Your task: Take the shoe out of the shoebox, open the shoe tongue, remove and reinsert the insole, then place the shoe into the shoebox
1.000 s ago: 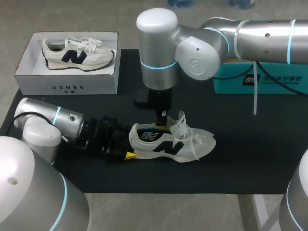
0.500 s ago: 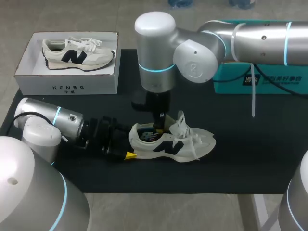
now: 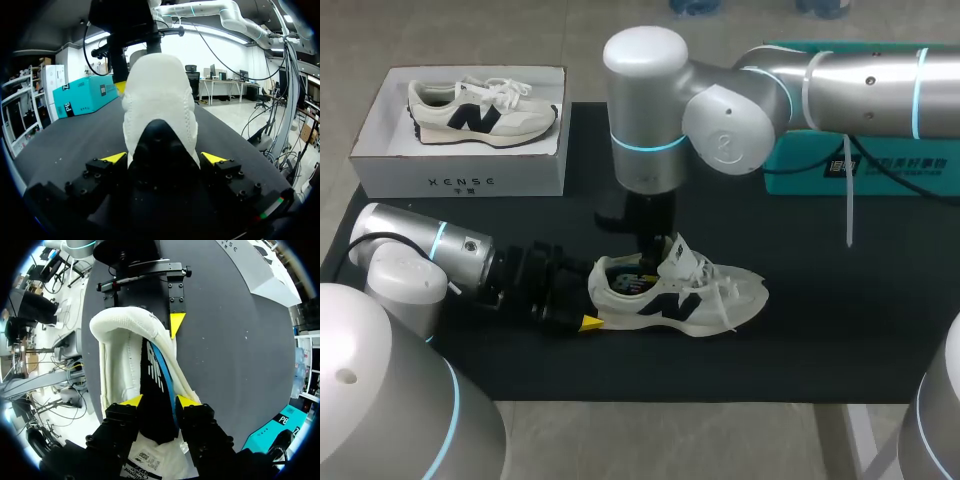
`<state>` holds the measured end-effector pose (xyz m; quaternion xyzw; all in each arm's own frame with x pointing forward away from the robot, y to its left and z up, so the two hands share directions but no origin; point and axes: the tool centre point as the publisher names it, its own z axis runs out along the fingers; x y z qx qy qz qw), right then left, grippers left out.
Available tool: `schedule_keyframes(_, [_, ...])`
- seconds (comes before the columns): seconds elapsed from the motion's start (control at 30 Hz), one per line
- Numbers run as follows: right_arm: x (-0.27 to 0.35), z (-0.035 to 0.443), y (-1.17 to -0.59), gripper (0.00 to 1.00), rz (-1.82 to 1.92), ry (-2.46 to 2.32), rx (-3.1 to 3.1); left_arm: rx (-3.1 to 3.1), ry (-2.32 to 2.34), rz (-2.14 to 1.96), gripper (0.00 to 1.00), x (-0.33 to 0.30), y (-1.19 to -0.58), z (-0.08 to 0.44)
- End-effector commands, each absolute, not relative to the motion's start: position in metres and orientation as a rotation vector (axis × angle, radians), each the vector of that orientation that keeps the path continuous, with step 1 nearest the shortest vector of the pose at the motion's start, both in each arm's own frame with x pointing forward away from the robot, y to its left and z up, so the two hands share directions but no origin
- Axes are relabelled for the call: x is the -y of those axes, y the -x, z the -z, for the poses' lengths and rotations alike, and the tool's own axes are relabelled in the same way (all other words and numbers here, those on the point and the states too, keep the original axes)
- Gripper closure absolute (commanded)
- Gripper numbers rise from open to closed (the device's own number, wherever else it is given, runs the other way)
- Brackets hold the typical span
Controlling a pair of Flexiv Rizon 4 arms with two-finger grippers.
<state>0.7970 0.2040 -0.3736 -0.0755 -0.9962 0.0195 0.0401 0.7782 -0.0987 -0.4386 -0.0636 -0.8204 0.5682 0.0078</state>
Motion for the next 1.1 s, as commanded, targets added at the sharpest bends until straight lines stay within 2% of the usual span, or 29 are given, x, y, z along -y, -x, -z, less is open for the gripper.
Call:
schedule_keyframes(0.03, [-0.206,0.388,-0.802,0.58,-0.036,0.222,3.04,2.568,0.199,-1.776,1.0,0.099,-0.776,0.441])
schedule_keyframes(0.27, [-0.213,0.411,-0.798,0.6,0.032,0.211,3.006,2.568,0.199,-1.776,1.0,0.099,-0.776,0.441])
schedule_keyframes(0.33, [-0.212,0.413,-0.795,0.71,0.05,0.215,2.995,2.568,0.199,-1.776,1.0,0.099,-0.776,0.441])
schedule_keyframes(0.4, [-0.209,0.413,-0.79,1.0,0.076,0.233,2.979,2.568,0.199,-1.776,1.0,0.099,-0.776,0.441])
schedule_keyframes(1.1, [-0.212,0.375,-0.774,1.0,0.048,0.248,3.004,2.568,0.199,-1.776,1.0,0.099,-0.776,0.441])
